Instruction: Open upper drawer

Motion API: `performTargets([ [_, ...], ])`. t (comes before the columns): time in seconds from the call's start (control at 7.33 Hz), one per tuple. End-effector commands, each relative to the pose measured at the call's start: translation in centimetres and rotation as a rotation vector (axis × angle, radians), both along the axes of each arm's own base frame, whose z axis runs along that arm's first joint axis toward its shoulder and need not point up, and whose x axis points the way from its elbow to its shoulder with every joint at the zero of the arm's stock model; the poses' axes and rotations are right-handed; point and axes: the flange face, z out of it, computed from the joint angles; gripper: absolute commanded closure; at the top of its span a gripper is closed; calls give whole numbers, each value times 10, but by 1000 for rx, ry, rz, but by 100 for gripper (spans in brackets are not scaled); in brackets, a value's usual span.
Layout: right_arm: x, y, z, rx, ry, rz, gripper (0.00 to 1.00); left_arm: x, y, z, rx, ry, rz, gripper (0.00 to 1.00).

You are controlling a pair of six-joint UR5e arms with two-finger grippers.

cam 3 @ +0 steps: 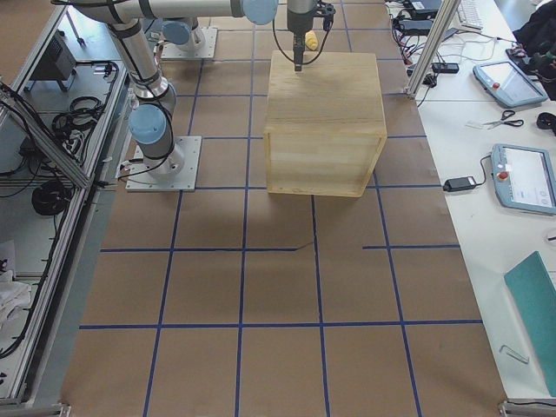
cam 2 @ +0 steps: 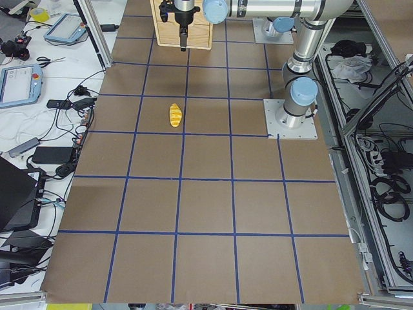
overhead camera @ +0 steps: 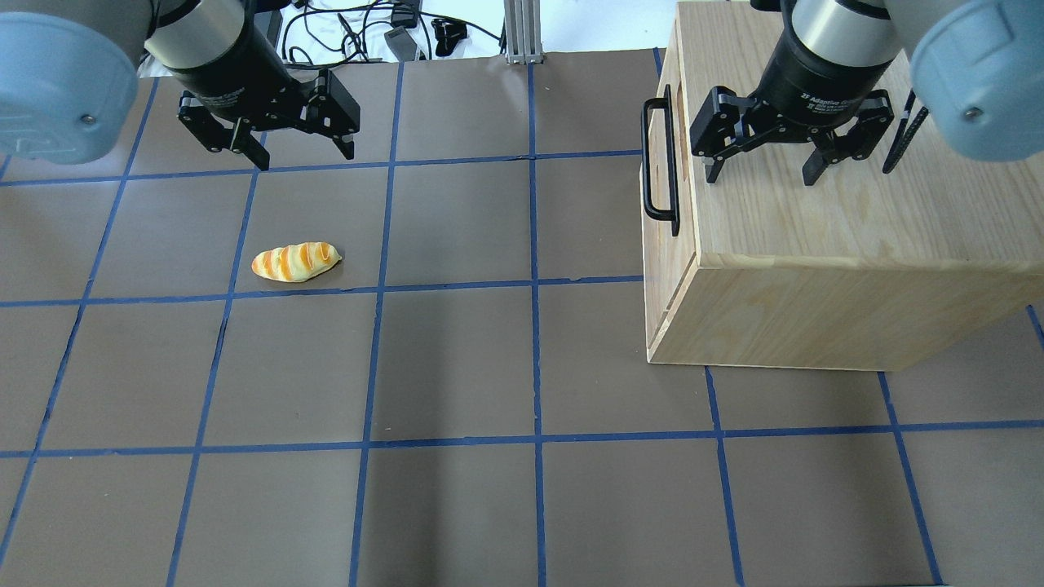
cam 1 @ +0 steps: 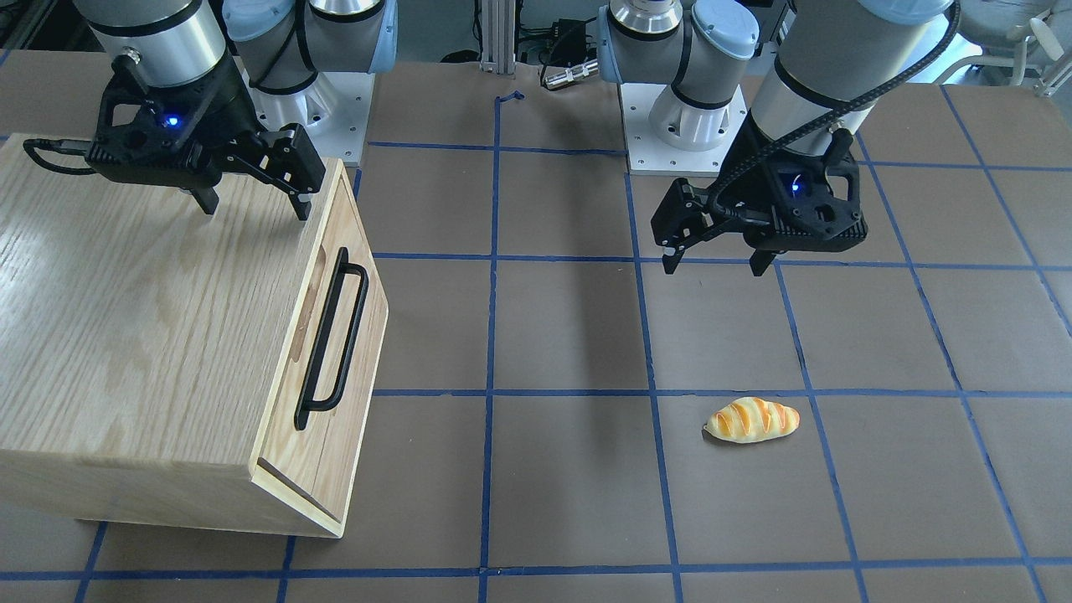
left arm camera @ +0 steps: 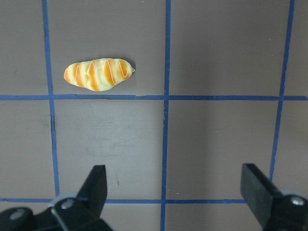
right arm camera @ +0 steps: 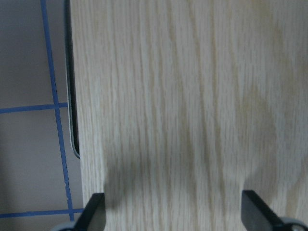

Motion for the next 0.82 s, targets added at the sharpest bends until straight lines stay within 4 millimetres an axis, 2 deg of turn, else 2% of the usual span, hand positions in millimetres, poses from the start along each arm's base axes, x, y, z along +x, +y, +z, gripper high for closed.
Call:
performTargets([
  [0.0, 0, 0, 0, 0, 0, 0, 0, -60, -6, 0, -14, 34, 21, 0],
  [0.14, 0, 0, 0, 0, 1, 0, 0, -86, -9, -3, -10, 59, 17, 0],
  [0.41, 0, 0, 0, 0, 1, 0, 0, -119, -30, -18, -69, 169, 10, 0],
  [0.68, 0, 0, 0, 0, 0, 0, 0, -167, -29, -30, -67, 183, -11, 0],
])
